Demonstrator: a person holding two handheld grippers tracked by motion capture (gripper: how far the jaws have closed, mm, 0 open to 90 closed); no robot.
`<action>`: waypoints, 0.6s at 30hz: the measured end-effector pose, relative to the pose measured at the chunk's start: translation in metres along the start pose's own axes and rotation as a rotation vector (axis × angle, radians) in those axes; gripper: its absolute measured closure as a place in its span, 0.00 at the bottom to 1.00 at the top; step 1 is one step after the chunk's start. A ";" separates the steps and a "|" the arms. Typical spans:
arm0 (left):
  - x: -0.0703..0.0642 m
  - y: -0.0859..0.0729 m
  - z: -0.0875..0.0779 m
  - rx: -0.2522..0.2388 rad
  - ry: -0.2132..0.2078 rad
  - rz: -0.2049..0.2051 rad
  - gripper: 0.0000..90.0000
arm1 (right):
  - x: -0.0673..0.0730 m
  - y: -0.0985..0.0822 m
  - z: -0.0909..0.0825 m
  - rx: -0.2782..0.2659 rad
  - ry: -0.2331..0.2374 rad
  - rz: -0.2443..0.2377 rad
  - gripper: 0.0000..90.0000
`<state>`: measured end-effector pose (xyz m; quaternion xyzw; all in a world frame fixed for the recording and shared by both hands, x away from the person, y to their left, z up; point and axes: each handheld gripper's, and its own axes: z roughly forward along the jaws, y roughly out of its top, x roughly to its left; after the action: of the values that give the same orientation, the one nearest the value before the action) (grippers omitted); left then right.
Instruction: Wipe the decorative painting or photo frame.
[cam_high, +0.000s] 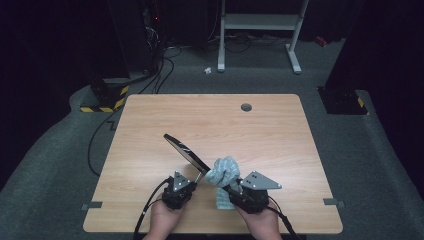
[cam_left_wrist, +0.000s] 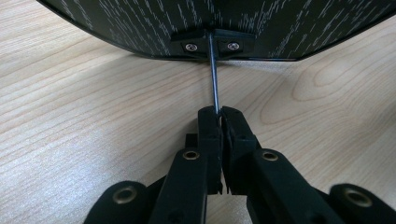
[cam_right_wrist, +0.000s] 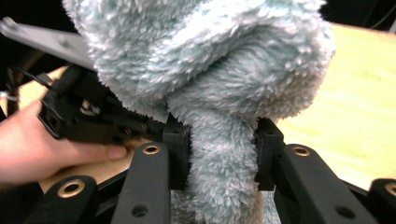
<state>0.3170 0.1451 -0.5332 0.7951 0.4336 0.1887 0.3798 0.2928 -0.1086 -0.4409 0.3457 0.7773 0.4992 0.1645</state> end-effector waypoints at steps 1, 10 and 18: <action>0.000 0.000 0.000 -0.001 0.001 0.000 0.97 | 0.001 0.003 0.000 -0.007 0.002 -0.005 0.73; 0.000 0.000 0.000 0.000 0.001 0.009 0.97 | 0.004 0.012 -0.005 -0.029 0.009 -0.025 0.73; 0.000 0.000 0.000 0.001 -0.001 0.008 0.98 | -0.002 -0.005 -0.006 -0.001 0.005 -0.003 0.73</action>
<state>0.3169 0.1449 -0.5331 0.7971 0.4305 0.1896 0.3787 0.2880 -0.1154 -0.4431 0.3435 0.7779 0.5001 0.1635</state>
